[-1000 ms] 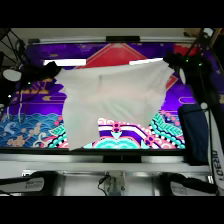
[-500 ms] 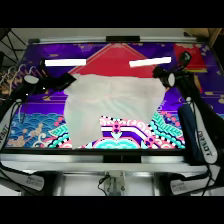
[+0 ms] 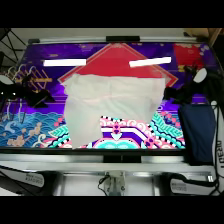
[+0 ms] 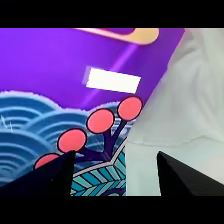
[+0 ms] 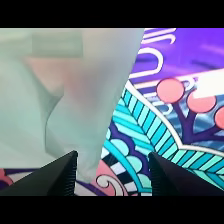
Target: Fold the shirts.
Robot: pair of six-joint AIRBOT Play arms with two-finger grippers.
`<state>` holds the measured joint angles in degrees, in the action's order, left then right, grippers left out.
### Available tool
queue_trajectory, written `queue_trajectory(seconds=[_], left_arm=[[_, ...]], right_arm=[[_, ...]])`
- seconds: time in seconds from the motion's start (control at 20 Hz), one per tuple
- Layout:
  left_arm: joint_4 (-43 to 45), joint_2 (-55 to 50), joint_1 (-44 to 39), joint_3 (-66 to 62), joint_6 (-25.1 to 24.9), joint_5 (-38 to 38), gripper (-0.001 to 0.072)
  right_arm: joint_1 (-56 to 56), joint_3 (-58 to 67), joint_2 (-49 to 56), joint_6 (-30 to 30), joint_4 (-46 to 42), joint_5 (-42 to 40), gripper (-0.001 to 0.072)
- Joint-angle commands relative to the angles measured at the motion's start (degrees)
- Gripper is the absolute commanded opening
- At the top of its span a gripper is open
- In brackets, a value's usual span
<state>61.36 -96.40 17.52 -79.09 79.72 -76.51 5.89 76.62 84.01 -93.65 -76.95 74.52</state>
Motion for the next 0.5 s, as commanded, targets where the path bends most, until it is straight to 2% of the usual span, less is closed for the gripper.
queue_trajectory(seconds=[0.0,0.05,0.1,0.4,0.45], left_arm=[[-4.2,-0.1,-0.7,8.5,-3.1,3.0,0.0581],[-5.8,-0.2,-1.6,9.7,-4.1,5.7,0.0570],[-6.4,-0.3,-2.4,10.0,-4.3,7.5,0.0490],[-6.4,-2.1,-6.6,9.9,-4.3,9.0,0.0462],[-6.5,-2.5,-6.8,9.9,-4.2,9.0,0.0462]], right_arm=[[-1.4,-2.9,-0.4,4.6,5.3,5.5,0.0557],[-2.2,-3.0,-0.4,4.6,5.3,4.8,0.0557],[-2.6,-3.0,-0.4,4.6,5.4,4.5,0.0557],[-2.7,-3.0,-0.4,4.4,5.0,4.6,0.0558],[-2.7,-3.0,-0.3,4.4,5.0,4.5,0.0655]])
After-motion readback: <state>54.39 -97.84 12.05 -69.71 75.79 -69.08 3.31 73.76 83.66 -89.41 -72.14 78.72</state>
